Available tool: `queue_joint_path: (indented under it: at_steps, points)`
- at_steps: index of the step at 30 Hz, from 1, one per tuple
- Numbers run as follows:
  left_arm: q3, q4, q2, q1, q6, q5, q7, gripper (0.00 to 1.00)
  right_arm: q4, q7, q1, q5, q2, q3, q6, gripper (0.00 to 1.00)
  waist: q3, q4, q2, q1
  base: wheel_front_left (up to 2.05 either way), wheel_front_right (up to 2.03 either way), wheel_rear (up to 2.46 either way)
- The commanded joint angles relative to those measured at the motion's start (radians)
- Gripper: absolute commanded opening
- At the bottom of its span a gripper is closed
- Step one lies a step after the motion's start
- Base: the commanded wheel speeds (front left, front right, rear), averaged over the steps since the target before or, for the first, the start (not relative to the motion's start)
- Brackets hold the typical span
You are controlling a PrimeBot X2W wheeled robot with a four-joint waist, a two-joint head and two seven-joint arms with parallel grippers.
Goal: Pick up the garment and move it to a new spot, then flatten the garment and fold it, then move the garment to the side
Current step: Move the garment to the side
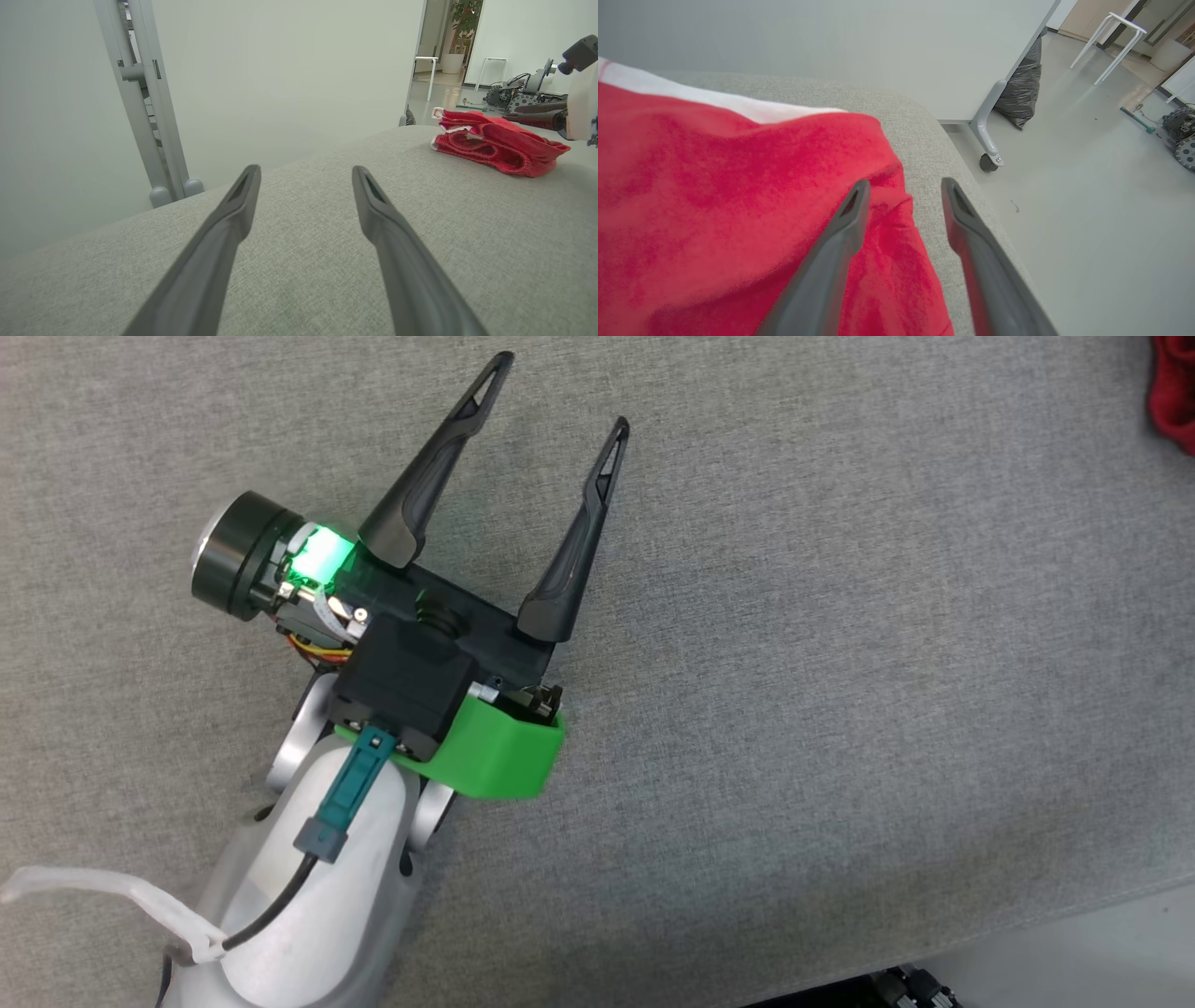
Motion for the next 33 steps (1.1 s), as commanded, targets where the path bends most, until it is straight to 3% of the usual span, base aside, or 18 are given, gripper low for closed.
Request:
queue_joint_path:
  at_steps: [1, 7, 11, 21, 33]
  points:
    - [0.001, 0.004, 0.010, -0.015, -0.001, 0.005, -0.003, 1.00, -0.018, -0.004, -0.001, -0.032, 0.015, -0.028, -0.002, 1.00, -0.003, -0.007, 0.0000, -0.0002, 0.00, 0.00, 0.00]
    - [0.010, 0.051, 0.013, 0.030, 0.019, -0.018, -0.029, 1.00, -0.195, -0.004, 0.143, -0.140, 0.140, -0.217, -0.002, 1.00, -0.074, -0.015, 0.0000, -0.0002, 0.00, 0.00, 0.00]
    - [0.024, 0.086, 0.018, 0.071, 0.037, -0.037, -0.044, 1.00, -0.345, -0.004, 0.278, -0.188, 0.244, -0.266, -0.002, 1.00, -0.144, -0.021, 0.0000, -0.0002, 0.00, 0.00, 0.00]
    - [0.069, 0.151, 0.023, 0.188, 0.084, -0.094, -0.063, 1.00, -0.641, -0.004, 0.577, -0.243, 0.408, -0.241, -0.002, 1.00, -0.303, 0.018, 0.0000, -0.0002, 0.00, 0.00, 0.00]
    - [0.155, 0.204, 0.027, 0.334, 0.160, -0.173, -0.090, 1.00, -0.838, 0.022, 0.799, -0.275, 0.491, -0.180, -0.002, 1.00, -0.451, 0.153, 0.0000, -0.0002, 0.00, 0.00, 0.00]
